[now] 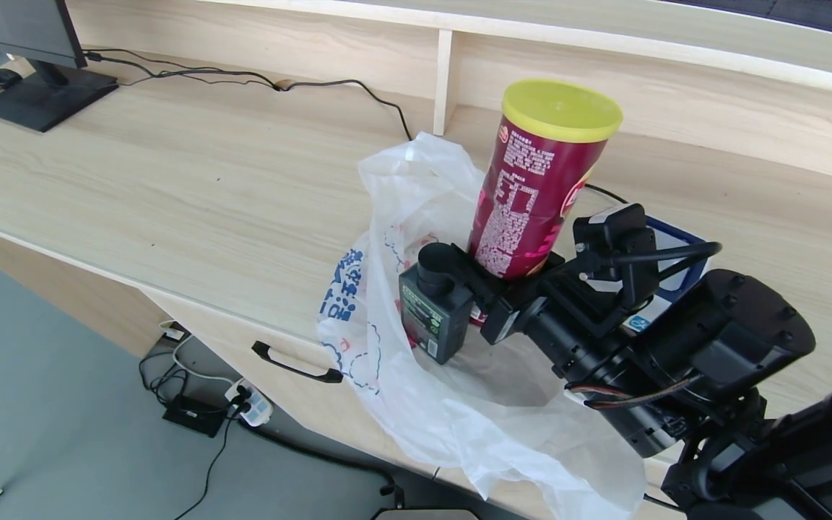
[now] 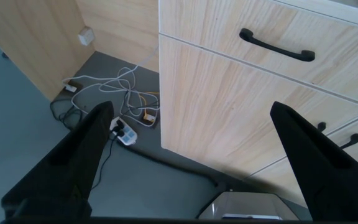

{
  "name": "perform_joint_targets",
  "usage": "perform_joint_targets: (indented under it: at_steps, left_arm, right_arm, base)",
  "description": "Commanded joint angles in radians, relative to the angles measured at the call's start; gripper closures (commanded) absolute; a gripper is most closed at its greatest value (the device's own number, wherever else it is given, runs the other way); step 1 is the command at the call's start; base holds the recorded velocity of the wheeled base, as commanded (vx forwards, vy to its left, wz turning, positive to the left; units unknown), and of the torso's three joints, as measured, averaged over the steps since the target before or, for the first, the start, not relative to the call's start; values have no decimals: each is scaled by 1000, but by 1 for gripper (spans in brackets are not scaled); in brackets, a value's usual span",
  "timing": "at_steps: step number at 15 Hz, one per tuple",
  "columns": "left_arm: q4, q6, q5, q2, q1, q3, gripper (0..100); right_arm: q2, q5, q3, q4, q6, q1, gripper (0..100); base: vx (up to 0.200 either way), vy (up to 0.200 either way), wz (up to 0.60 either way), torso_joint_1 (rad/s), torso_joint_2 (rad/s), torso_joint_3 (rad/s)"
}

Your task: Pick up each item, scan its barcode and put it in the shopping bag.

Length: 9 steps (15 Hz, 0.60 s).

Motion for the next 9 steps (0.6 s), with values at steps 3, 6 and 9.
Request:
perform_joint_targets:
  at_steps: [3, 6, 9]
  left_arm:
    - [-1, 0, 0, 2, 0, 0, 0]
    - [-1, 1, 0, 2, 0, 0, 0]
    - [-1, 0, 0, 2, 0, 0, 0]
  right_arm:
    - [6, 0, 2, -1, -1, 1, 100]
    - [11, 0, -12, -1, 7, 1, 0]
    - [6, 0, -12, -1, 15, -10, 0]
  base:
    - [0, 0, 0, 0, 0, 0]
    - [0, 0, 0, 0, 0, 0]
    - [0, 0, 0, 0, 0, 0]
